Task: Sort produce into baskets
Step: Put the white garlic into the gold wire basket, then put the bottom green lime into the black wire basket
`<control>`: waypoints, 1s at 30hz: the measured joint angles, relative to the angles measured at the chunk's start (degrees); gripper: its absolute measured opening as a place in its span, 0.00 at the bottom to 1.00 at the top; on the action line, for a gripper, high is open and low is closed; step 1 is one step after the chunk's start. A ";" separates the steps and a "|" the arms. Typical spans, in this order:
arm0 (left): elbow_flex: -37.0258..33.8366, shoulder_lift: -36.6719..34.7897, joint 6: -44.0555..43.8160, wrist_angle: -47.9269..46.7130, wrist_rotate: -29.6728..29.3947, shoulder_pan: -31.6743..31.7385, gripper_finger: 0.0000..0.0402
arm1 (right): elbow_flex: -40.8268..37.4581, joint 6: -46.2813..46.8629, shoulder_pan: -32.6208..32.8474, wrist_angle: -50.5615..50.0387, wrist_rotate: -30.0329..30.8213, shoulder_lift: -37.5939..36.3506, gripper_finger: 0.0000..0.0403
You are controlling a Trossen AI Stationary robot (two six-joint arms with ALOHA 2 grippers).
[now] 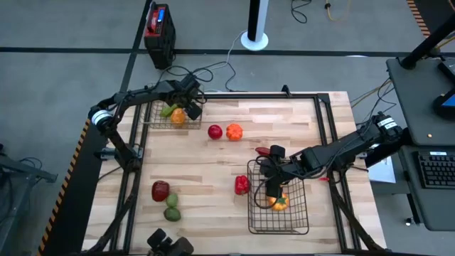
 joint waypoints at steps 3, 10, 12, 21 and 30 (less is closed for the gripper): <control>0.00 0.00 -0.09 0.00 -0.06 0.00 0.44 | 0.00 0.02 0.00 0.00 -0.01 0.00 0.68; -0.02 0.00 -0.96 -0.01 -0.13 0.00 0.52 | 0.00 0.02 0.00 0.00 -0.01 0.00 0.70; -0.02 0.00 -0.96 0.00 -0.14 0.00 0.52 | 0.00 0.02 0.00 0.00 -0.01 0.00 0.70; 0.13 -0.03 -0.99 -0.45 -0.12 0.00 0.53 | -0.01 0.04 0.01 0.00 -0.01 0.00 0.69; 5.65 -4.52 -4.55 -14.17 -0.08 -5.17 0.53 | -0.02 -0.10 0.00 0.02 0.01 0.00 0.70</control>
